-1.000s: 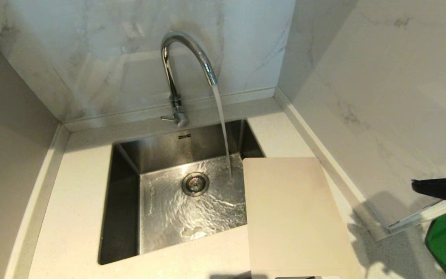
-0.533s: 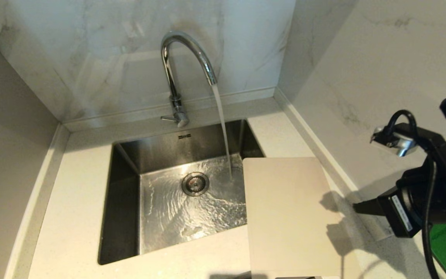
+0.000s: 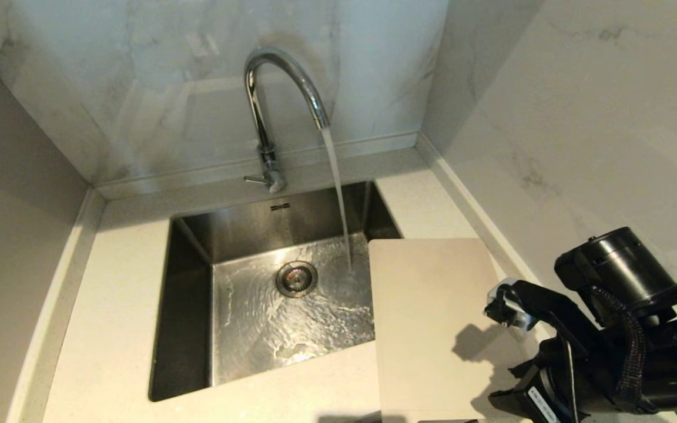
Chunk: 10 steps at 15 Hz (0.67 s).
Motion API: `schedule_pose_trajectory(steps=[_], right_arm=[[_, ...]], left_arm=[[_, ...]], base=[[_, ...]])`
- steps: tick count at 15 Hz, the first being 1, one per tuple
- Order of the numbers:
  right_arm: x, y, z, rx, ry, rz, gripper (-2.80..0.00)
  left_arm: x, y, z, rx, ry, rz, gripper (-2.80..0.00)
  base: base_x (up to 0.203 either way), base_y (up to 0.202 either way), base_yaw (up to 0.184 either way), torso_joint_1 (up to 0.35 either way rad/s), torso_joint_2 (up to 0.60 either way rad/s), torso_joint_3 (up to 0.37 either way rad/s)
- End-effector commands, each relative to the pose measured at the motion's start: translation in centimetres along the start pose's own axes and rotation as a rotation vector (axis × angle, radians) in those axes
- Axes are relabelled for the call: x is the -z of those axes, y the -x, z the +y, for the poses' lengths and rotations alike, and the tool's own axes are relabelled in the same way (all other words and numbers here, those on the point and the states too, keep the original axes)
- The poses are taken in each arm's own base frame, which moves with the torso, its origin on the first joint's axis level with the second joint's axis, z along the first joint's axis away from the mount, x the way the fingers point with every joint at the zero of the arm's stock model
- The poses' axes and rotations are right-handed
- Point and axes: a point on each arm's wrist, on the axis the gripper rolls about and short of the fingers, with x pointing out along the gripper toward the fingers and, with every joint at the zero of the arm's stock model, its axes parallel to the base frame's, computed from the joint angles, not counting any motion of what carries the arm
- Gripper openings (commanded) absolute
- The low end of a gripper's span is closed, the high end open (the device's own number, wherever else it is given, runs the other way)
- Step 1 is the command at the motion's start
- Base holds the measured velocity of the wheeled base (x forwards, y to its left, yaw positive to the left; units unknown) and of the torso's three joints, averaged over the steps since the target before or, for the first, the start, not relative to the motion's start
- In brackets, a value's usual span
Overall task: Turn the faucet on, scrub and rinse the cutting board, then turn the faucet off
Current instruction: Pick up the cutting board
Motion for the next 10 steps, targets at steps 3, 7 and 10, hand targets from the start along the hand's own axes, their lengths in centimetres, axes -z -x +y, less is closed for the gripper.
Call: schedule_pose_trajectory(steps=[3, 7, 10], right_arm=[[0.1, -1.5, 0.4, -0.027, 0.046, 0.068, 0.0], [1.5, -2.5, 0.7, -0.027, 0.209, 0.124, 0.0], [1.9, -2.8, 1.1, -0.046, 0.285, 0.146, 0.0]], left_arm=[[0.1, 0.0, 0.0, 0.0, 0.0, 0.003, -2.8], [0.1, 0.0, 0.0, 0.001, -0.003, 0.003, -2.8], [0.1, 0.0, 0.0, 0.001, -0.004, 0.002, -2.8]], base=[[0.0, 0.0, 0.0, 0.0, 0.0, 0.0], [0.0, 0.0, 0.0, 0.0, 0.0, 0.0], [0.0, 0.0, 0.0, 0.0, 0.0, 0.0]])
